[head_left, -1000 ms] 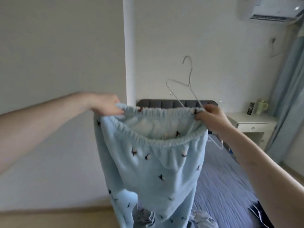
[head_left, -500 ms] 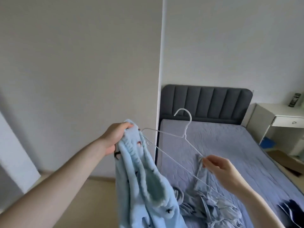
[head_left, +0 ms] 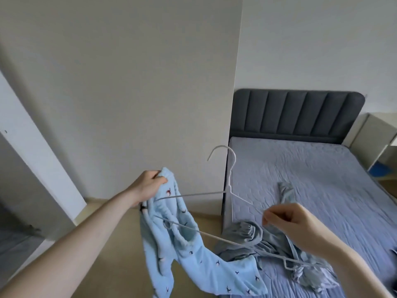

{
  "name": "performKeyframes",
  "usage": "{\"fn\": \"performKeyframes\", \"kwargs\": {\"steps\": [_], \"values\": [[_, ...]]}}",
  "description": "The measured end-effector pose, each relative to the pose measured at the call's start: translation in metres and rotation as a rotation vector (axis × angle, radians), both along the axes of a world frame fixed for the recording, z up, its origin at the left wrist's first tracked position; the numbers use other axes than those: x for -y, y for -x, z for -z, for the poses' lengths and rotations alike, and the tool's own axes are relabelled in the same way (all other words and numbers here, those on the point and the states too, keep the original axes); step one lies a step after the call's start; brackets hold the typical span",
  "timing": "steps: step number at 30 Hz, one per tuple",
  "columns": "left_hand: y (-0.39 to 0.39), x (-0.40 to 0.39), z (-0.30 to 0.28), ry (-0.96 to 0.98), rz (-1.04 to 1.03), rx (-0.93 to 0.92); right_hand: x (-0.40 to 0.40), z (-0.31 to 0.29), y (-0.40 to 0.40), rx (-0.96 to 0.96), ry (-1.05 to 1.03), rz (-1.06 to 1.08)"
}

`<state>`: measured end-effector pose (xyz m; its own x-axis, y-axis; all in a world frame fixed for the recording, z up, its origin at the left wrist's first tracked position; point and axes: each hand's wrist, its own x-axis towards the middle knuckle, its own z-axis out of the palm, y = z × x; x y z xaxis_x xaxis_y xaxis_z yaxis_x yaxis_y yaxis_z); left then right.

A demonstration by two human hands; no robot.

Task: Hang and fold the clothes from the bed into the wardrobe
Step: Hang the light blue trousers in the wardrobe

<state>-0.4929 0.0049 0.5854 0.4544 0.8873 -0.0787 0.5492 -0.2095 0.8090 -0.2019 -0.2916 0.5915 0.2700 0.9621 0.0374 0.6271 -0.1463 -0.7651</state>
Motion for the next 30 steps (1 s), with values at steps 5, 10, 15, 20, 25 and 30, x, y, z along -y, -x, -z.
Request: {"fn": "performKeyframes", "kwargs": {"steps": [5,10,15,20,25,30], "values": [[0.019,-0.010,-0.018,-0.107,0.052,-0.035,-0.009,-0.005,0.015,-0.022,-0.058,0.036],[0.046,-0.026,-0.031,-0.100,0.047,0.006,-0.003,-0.019,0.005,-0.111,-0.094,0.064],[0.042,-0.013,-0.037,-0.083,0.142,0.055,-0.022,-0.004,0.035,-0.088,-0.013,-0.007],[0.016,0.014,-0.058,-0.060,0.300,0.127,-0.052,0.022,0.074,-0.052,-0.011,0.021],[0.009,0.030,-0.082,0.152,0.521,0.356,-0.052,0.036,0.081,-0.208,-0.141,0.102],[0.009,0.026,-0.069,-0.574,0.612,-0.244,-0.042,0.042,0.080,-0.387,-0.285,0.100]]}}
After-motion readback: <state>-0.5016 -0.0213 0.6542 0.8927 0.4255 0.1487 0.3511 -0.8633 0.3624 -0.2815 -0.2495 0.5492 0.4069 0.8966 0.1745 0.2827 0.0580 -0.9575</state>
